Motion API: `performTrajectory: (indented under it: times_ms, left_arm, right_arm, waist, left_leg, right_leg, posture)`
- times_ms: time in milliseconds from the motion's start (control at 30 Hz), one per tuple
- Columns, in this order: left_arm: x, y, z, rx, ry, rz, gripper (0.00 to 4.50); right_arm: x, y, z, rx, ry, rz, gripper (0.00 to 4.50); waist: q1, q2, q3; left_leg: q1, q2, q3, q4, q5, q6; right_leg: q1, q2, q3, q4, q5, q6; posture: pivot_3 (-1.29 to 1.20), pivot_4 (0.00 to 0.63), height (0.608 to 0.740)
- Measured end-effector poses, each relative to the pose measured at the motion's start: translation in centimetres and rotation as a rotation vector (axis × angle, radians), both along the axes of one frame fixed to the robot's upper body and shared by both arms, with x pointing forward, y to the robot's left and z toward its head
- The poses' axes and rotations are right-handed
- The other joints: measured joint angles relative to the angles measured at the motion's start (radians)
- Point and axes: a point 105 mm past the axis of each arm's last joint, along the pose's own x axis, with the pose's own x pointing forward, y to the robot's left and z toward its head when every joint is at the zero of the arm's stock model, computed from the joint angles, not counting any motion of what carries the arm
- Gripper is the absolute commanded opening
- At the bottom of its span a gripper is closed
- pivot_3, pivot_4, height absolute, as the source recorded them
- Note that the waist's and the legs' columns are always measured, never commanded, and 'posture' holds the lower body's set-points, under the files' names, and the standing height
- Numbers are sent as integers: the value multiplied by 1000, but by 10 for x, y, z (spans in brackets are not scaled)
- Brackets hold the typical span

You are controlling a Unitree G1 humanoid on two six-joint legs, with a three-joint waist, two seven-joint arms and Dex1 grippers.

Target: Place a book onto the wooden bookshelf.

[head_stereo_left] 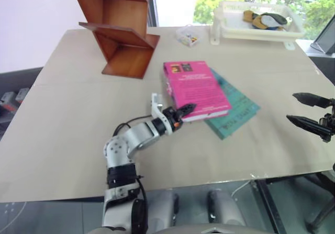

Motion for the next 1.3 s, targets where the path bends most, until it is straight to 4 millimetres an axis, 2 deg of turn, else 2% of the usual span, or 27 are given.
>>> performTrajectory:
  times_ms: [33, 100, 167, 267, 300, 333, 400, 500, 767, 967, 1167, 1300]
  left_arm:
    - [-2, -2, 1, -7, 5, -12, 635]
    - [-5, -6, 3, -16, 17, -34, 1199]
    - [-11, -10, 4, -40, 27, -71, 1971]
    - [-20, -16, 6, -54, 20, -127, 3303]
    - [-22, -18, 8, -61, 14, -147, 3960]
    - [-24, -19, 9, -63, 8, -160, 4242]
    - [-29, -19, 13, -72, -12, -199, 4242]
    - [-37, -10, 21, -82, -50, -253, 4242]
    - [-53, 10, 26, -179, -95, -392, 4242]
    - [-56, 8, 9, -119, -23, -426, 4242]
    - [-65, 2, 9, -152, -24, -486, 4242]
    - [-75, 3, 0, -157, 7, -522, 4242]
  right_arm:
    - [0, 0, 0, 0, 0, 0, 4500]
    - [-1, 0, -1, 0, 3, -1, 4500]
    - [-2, 0, -3, -2, 13, -2, 4500]
    - [-3, 1, -4, -8, 16, 2, 4500]
    - [-4, 1, -5, -8, 18, 2, 4500]
    - [-4, 1, -5, -8, 20, 2, 4500]
    - [-4, 1, -6, -7, 23, 2, 4500]
    - [-4, 1, -6, -5, 26, 2, 4500]
    - [-4, 1, -6, -6, 23, -1, 4500]
    - [-4, 1, -5, -9, 18, -2, 4500]
    - [-4, 1, -5, -9, 18, -3, 4500]
    - [-5, 0, -7, -9, 26, -7, 4500]
  waist:
    - [0, 0, 0]
    - [-1, 0, 0]
    - [-1, 0, 0]
    - [-1, 0, -1]
    - [-1, 0, -1]
    - [-1, 1, -1]
    - [-1, 1, -1]
    - [-4, 2, -1]
    - [-2, 3, -2]
    - [-2, 3, -2]
    - [-2, 3, -2]
    - [-3, 3, -2]
  left_leg:
    - [0, 0, 0, 0, 0, 0]
    - [0, 0, 0, 0, 0, 0]
    - [0, 0, 1, 0, 0, 0]
    - [0, 0, 1, 0, 0, -1]
    - [0, 0, 1, 0, 0, -1]
    - [0, 0, 1, 0, 0, -1]
    - [0, 0, 1, 0, 0, -1]
    - [1, 0, 1, -1, 0, -1]
    - [1, -1, 2, -1, 0, 0]
    - [1, 0, 2, -1, 0, 0]
    - [1, 0, 2, -2, 0, 0]
    - [1, 0, 2, -3, 0, 0]
  right_leg:
    - [0, 0, 0, 0, 0, 0]
    - [0, 0, 0, 0, 0, 0]
    - [0, 0, 1, -1, 0, 0]
    - [0, 0, 1, -1, 0, 0]
    - [0, 0, 1, -1, 0, 0]
    - [0, 0, 1, -1, 0, 0]
    - [0, 0, 2, -1, 0, 0]
    - [0, 1, 2, -1, 0, 0]
    - [0, 1, 2, -1, 0, -1]
    - [0, 0, 2, -2, 0, -1]
    - [0, 0, 2, -2, 0, -1]
    - [0, 0, 2, -2, -3, -4]
  posture:
    - [0, 150, 740]
    - [0, 150, 740]
    - [0, 150, 740]
    - [0, 150, 740]
    - [0, 150, 740]
    - [0, 150, 740]
    - [0, 150, 740]
    - [0, 150, 740]
    - [0, 150, 740]
    - [0, 150, 740]
    - [0, 150, 740]
    - [0, 150, 740]
